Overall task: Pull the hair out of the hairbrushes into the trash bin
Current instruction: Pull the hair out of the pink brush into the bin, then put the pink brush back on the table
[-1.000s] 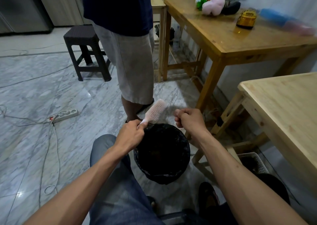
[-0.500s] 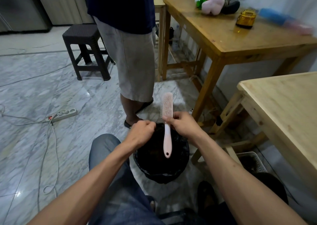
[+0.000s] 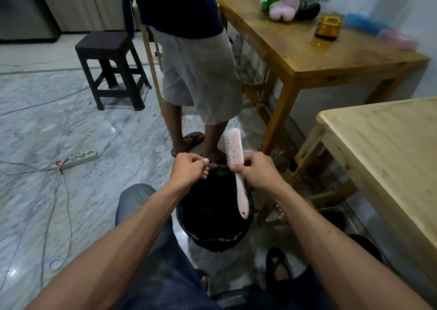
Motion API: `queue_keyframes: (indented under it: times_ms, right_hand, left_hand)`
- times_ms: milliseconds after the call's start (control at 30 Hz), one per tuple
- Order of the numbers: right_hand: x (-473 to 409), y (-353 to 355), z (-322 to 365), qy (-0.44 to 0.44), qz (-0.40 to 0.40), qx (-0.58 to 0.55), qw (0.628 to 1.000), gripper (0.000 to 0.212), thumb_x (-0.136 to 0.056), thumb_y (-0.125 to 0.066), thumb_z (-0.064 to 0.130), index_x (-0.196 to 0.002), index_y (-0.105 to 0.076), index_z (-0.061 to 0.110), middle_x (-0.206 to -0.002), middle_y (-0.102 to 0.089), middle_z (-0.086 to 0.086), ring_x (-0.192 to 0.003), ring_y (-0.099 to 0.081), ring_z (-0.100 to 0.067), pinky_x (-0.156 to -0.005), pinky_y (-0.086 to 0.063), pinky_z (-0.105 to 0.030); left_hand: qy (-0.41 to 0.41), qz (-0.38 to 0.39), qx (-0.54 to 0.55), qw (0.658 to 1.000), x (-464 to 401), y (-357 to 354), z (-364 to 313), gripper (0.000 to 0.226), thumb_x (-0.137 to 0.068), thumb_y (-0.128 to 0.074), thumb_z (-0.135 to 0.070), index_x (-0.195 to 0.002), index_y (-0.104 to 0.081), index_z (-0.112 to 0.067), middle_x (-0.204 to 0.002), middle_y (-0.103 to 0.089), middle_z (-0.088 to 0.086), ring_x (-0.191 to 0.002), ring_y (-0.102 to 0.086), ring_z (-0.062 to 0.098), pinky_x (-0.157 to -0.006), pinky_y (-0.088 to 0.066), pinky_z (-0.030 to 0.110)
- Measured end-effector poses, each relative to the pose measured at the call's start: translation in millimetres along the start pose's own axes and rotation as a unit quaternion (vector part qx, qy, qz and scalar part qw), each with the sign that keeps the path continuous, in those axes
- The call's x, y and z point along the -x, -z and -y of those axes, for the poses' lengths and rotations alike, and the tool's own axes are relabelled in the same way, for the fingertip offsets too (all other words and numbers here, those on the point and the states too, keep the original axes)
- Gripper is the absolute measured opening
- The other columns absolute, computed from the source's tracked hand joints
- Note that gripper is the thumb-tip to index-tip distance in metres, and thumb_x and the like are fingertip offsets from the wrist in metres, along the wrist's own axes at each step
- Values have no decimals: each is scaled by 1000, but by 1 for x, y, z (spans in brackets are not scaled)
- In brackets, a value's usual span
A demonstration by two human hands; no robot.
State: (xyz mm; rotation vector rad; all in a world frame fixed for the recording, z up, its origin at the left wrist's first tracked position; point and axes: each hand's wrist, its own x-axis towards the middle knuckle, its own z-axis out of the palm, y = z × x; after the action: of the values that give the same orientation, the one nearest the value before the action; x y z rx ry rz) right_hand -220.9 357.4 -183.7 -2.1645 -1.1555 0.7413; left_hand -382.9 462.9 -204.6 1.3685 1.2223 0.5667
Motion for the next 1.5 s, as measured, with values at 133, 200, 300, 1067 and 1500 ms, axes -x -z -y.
queue_keyframes:
  times_ms: [133, 200, 300, 1067, 1500]
  right_hand:
    - [-4, 4, -2, -26, -19, -43, 999, 22, -86, -83, 36, -99, -78, 19, -92, -77, 4, -80, -73, -13, -75, -64, -38]
    - [-5, 4, -1, -34, -31, -77, 996, 21, -83, -86, 35, -96, -79, 21, -96, -78, 2, -86, -75, -17, -81, -64, -43]
    - [-6, 5, 4, -26, -40, -136, 990, 14, -84, -85, 31, -92, -75, 25, -98, -79, 1, -88, -77, -17, -80, -66, -44]
    - [37, 182, 29, -12, -253, -245, 936, 35, -92, -75, 24, -122, -70, 6, -110, -77, -12, -84, -80, -23, -78, -67, -44]
    - [136, 318, -86, -119, -425, -270, 856, 39, -88, -74, 21, -122, -64, 5, -90, -80, -12, -74, -80, -29, -85, -65, -48]
  left_hand:
    - [25, 130, -37, 991, 7, -3, 2, 23, -92, -48, 12, -108, -64, 8, -81, -67, 18, -64, -64, 20, -63, -59, 27]
    - [6, 231, -91, 969, 16, -6, 0, 29, -91, -63, -4, -119, -64, -6, -98, -73, 18, -80, -70, 22, -77, -62, 35]
    - [-37, 276, -159, 947, 27, -14, -4, 28, -82, -77, -23, -108, -71, -14, -96, -76, 10, -87, -74, 26, -78, -62, 42]
    - [-421, 112, -255, 863, 66, -107, -108, 40, -78, -70, -31, -114, -65, -16, -96, -57, -1, -84, -55, 16, -65, -40, 27]
    - [-512, 243, -235, 790, 146, -263, -171, 30, -81, -70, -28, -104, -66, -9, -90, -59, 2, -78, -50, 18, -63, -34, 28]
